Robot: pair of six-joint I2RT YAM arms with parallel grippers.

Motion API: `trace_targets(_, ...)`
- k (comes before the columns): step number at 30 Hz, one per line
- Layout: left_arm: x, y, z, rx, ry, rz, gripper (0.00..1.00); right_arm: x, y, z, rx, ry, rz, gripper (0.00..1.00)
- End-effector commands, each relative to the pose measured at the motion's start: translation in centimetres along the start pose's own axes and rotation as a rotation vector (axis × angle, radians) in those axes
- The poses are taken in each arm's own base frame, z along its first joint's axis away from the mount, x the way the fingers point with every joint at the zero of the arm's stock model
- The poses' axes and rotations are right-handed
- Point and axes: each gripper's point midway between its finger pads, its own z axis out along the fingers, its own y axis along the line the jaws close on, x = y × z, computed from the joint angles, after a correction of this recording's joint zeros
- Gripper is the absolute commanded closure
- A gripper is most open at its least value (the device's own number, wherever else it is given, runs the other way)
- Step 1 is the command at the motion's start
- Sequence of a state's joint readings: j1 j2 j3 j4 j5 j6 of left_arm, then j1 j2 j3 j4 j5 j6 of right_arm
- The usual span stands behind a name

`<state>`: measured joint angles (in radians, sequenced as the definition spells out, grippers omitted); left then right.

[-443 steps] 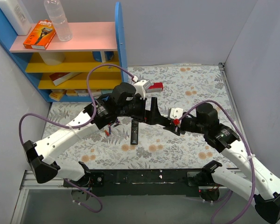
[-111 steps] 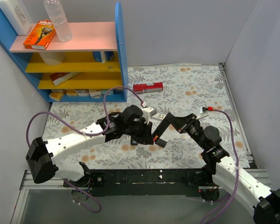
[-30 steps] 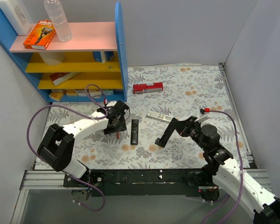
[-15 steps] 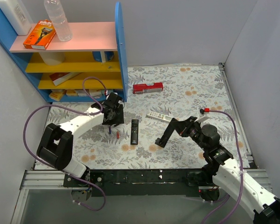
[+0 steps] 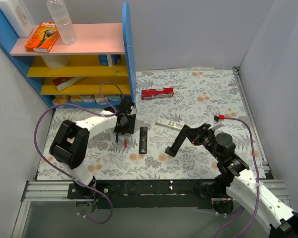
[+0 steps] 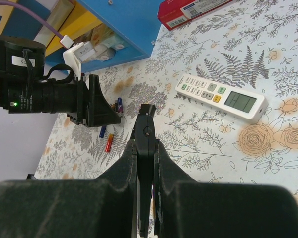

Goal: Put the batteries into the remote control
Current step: Pick up the battery from the center of the board.

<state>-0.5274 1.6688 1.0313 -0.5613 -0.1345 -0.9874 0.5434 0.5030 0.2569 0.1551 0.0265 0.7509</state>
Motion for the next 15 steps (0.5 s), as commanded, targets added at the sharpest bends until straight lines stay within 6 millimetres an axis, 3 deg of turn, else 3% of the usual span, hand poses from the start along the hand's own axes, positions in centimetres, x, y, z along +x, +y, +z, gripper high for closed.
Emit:
trace_targets(1,-1.4,-1.3,-0.5,0.058,-0.028,0.019,0.53,-2.5,1.8,-0.2,-0.041,-0.069,-0.015,0.99)
trace_targets(3,-1.3,-1.5,-0.4,0.062,-0.015,0.017,0.59,-2.4,1.7,-0.2,-0.038,-0.068,-0.013,0.99)
trace_targets(10,-0.3,-1.1,-0.2,0.042,0.021,0.003,0.62,-2.3,1.7,0.0,-0.041,-0.067,-0.012,0.99)
trace_targets(15,-1.6,-0.2,-0.9,-0.004,-0.04,-0.004,0.58,-2.3,1.8,0.1,-0.045,-0.062,-0.012,0.99)
